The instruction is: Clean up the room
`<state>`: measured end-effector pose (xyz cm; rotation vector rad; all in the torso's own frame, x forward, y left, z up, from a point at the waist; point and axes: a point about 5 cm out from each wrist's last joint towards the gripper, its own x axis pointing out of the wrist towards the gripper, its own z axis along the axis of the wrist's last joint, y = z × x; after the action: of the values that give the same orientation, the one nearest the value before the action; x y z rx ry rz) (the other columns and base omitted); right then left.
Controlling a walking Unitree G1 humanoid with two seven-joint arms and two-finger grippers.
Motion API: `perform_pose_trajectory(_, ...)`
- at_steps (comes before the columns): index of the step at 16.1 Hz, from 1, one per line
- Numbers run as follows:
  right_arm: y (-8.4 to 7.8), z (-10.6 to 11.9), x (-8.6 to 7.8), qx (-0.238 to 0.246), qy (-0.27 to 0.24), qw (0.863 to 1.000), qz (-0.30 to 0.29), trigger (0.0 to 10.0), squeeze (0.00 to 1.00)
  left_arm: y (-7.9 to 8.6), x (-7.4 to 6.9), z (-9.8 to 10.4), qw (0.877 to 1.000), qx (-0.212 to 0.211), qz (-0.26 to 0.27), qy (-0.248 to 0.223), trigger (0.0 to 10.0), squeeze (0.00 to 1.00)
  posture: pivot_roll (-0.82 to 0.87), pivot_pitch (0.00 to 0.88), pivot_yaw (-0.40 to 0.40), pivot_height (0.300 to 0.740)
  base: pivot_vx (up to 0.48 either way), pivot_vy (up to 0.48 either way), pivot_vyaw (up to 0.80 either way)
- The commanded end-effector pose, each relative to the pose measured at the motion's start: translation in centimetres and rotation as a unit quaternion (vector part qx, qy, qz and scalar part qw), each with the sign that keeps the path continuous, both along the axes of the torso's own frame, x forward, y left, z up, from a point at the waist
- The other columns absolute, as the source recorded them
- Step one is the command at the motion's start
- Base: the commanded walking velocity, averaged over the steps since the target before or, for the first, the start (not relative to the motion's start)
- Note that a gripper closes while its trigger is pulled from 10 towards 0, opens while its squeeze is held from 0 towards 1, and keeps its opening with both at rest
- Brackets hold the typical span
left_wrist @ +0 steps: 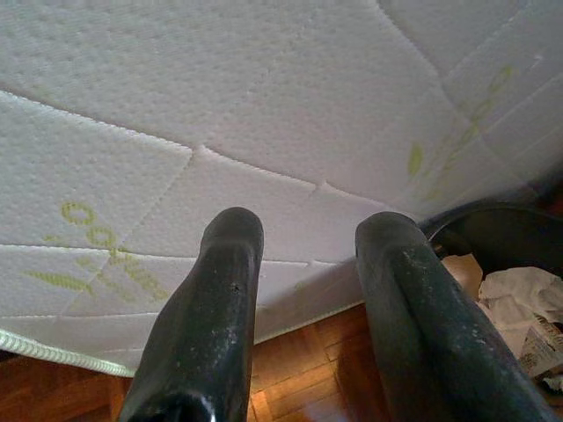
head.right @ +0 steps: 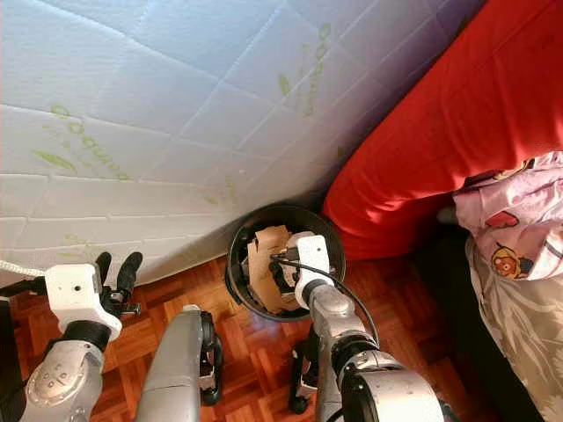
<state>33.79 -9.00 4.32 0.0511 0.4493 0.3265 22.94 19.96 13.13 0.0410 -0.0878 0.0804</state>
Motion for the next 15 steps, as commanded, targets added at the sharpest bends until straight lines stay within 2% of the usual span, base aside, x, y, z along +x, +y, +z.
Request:
perform_pose_trajectory(1, 0.4, -0.8, -0.7, 0.004, 0.013, 1.0, 0.016, 10.0, 1.0, 0.1, -0.4, -0.9, 1.0, -0.008, 0.007, 0.019, 10.0, 0.0, 0.34, 0.488, -0.069, 0.633, 0.0, 0.0, 0.0)
perform_pose_trajectory(2, 0.4, -0.6, -0.6, -0.008, 0.001, 1.0, 0.026, 10.0, 0.0, 0.2, -0.4, -1.2, 1.0, -0.009, 0.009, 0.022, 10.0, 0.0, 0.33, 0.48, -0.072, 0.633, 0.0, 0.0, 0.0)
perform_pose_trajectory(3, 0.4, -0.6, -0.6, -0.011, -0.002, 1.0, 0.025, 10.0, 0.0, 0.2, -0.4, -1.3, 1.0, -0.009, 0.01, 0.024, 10.0, 0.0, 0.33, 0.48, -0.072, 0.633, 0.0, 0.0, 0.0)
perform_pose_trajectory(4, -1.0, -0.1, -0.2, 0.012, -0.028, 0.999, -0.018, 10.0, 0.0, 0.3, -0.1, -1.6, 0.999, -0.012, 0.014, 0.026, 10.0, 0.0, 0.32, 0.462, -0.081, 0.633, 0.0, 0.0, 0.0)
perform_pose_trajectory(5, -1.6, 0.0, -0.1, 0.012, -0.036, 0.999, -0.031, 10.0, 0.0, 0.4, 0.0, -1.8, 0.999, -0.013, 0.015, 0.028, 10.0, 0.0, 0.31, 0.456, -0.082, 0.633, 0.0, 0.0, 0.0)
perform_pose_trajectory(6, -2.8, 0.2, 0.0, 0.026, -0.048, 0.997, -0.06, 10.0, 0.0, 0.6, 0.2, -2.1, 0.999, -0.014, 0.017, 0.031, 10.0, 0.0, 0.3, 0.446, -0.086, 0.643, 0.0, 0.0, 0.0)
perform_pose_trajectory(7, -4.8, 0.0, -0.2, 0.035, -0.059, 0.993, -0.094, 10.0, 0.0, 0.7, 0.6, -2.5, 0.999, -0.021, 0.02, 0.034, 10.0, 0.0, 0.28, 0.424, -0.091, 0.658, 0.0, 0.0, 0.0)
perform_pose_trajectory(8, -5.7, -0.3, -0.5, 0.03, -0.061, 0.992, -0.106, 10.0, 0.0, 0.7, 0.9, -2.7, 0.999, -0.028, 0.02, 0.034, 10.0, 0.0, 0.27, 0.406, -0.091, 0.668, 0.0, 0.0, 0.0)
perform_pose_trajectory(11, -9.2, -2.4, -2.8, 0.019, -0.041, 0.986, -0.159, 10.0, 0.0, 1.6, 2.2, -3.2, 0.998, -0.038, 0.025, 0.038, 10.0, 0.0, 0.26, 0.345, -0.088, 0.708, 0.0, 0.0, 0.0)
perform_pose_trajectory(12, -9.5, -2.8, -3.1, 0.016, -0.037, 0.986, -0.164, 10.0, 0.0, 1.9, 2.4, -3.5, 0.998, -0.033, 0.027, 0.046, 10.0, 0.0, 0.25, 0.326, -0.083, 0.718, 0.0, 0.0, 0.0)
perform_pose_trajectory(13, -10.1, -3.4, -3.8, 0.013, -0.028, 0.984, -0.177, 10.0, 0.0, 2.6, 2.7, -4.6, 0.997, -0.024, 0.034, 0.065, 10.0, 0.0, 0.25, 0.298, -0.079, 0.733, 0.0, 0.0, 0.0)
perform_pose_trajectory(14, -10.5, -3.9, -4.5, 0.008, -0.021, 0.983, -0.182, 10.0, 0.0, 3.1, 2.6, -5.7, 0.995, -0.04, 0.039, 0.084, 10.0, 0.0, 0.24, 0.276, -0.075, 0.74, 0.0, 0.0, 0.0)
perform_pose_trajectory(15, -11.0, -4.6, -5.3, 0.005, -0.012, 0.981, -0.191, 10.0, 0.0, 3.6, 2.2, -7.5, 0.992, -0.032, 0.044, 0.117, 10.0, 0.0, 0.23, 0.249, -0.07, 0.74, 0.0, 0.0, 0.0)
